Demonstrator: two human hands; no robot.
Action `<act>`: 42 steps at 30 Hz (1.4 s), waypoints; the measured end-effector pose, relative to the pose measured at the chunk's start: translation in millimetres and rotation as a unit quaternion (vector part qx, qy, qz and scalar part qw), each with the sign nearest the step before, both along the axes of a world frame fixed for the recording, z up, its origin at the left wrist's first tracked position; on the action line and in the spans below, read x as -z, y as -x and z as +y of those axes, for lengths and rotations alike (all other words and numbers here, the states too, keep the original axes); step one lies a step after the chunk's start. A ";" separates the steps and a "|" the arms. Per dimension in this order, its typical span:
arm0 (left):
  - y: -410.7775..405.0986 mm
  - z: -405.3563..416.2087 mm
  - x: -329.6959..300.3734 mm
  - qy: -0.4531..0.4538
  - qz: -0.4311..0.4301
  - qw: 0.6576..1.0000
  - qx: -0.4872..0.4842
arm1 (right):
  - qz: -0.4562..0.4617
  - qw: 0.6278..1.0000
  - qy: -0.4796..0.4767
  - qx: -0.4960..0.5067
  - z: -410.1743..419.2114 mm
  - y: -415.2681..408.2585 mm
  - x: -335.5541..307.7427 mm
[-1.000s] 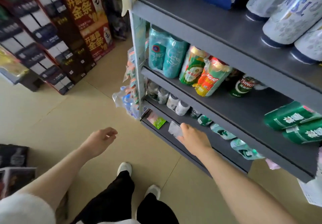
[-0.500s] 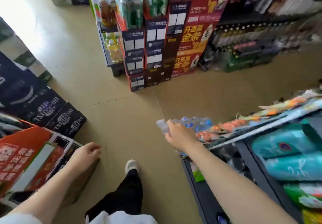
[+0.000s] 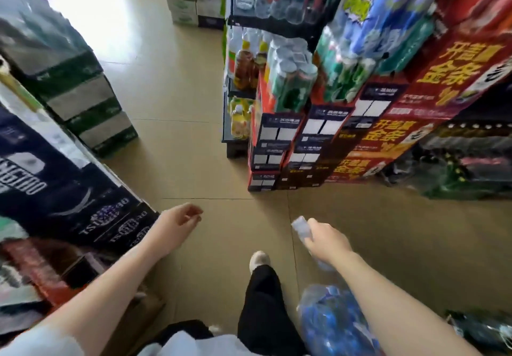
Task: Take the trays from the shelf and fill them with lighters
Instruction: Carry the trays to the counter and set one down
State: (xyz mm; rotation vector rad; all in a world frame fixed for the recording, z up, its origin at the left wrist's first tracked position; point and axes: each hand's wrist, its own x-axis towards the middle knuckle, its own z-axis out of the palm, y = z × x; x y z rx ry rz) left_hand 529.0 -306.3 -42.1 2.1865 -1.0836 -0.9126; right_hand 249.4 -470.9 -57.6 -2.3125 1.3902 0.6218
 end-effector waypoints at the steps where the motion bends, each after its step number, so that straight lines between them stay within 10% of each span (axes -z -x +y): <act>1: -6.8 -19.8 0.2 0.006 -0.005 1.000 0.003 | -0.001 1.000 0.005 -0.011 -23.5 -10.5 0.7; 18: -221.3 -162.1 8.9 -0.083 -0.061 0.977 -0.189 | -0.197 0.943 -0.030 -0.265 -246.6 -364.3 -52.5; 42: -723.0 -443.8 -12.6 0.011 -0.064 0.981 -0.184 | -0.081 0.971 -0.050 -0.219 -526.6 -866.1 -4.6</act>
